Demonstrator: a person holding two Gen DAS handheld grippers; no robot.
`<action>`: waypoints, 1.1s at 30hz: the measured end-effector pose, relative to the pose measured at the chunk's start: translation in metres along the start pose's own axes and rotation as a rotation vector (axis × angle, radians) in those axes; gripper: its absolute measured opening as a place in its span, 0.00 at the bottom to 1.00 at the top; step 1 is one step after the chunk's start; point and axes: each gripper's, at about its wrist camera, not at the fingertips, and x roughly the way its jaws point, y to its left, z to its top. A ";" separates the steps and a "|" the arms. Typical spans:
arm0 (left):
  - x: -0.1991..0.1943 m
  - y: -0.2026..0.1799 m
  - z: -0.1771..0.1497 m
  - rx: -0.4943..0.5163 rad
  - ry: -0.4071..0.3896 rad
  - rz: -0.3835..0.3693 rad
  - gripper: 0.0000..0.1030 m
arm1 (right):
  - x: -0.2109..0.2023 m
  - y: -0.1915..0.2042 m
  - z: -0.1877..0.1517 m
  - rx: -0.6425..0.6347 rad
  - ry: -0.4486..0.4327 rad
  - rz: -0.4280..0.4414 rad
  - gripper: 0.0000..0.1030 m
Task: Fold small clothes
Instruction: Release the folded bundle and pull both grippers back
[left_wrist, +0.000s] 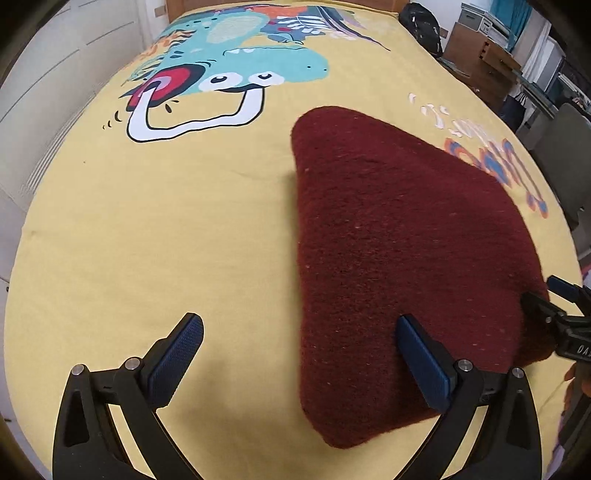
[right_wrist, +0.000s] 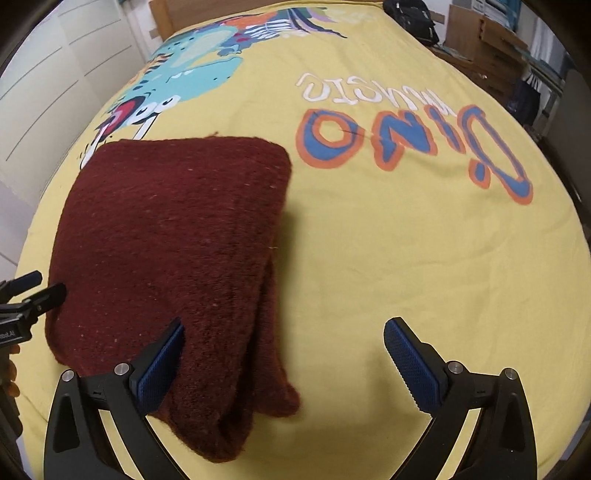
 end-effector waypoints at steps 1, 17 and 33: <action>0.002 0.000 -0.002 0.008 -0.001 0.005 0.99 | 0.002 -0.001 -0.002 0.001 -0.001 0.002 0.99; -0.065 0.003 -0.003 -0.027 -0.077 0.011 0.99 | -0.107 0.004 -0.007 0.030 -0.170 0.035 0.99; -0.161 -0.017 -0.070 0.029 -0.163 0.132 0.99 | -0.199 -0.002 -0.078 0.009 -0.230 -0.047 0.99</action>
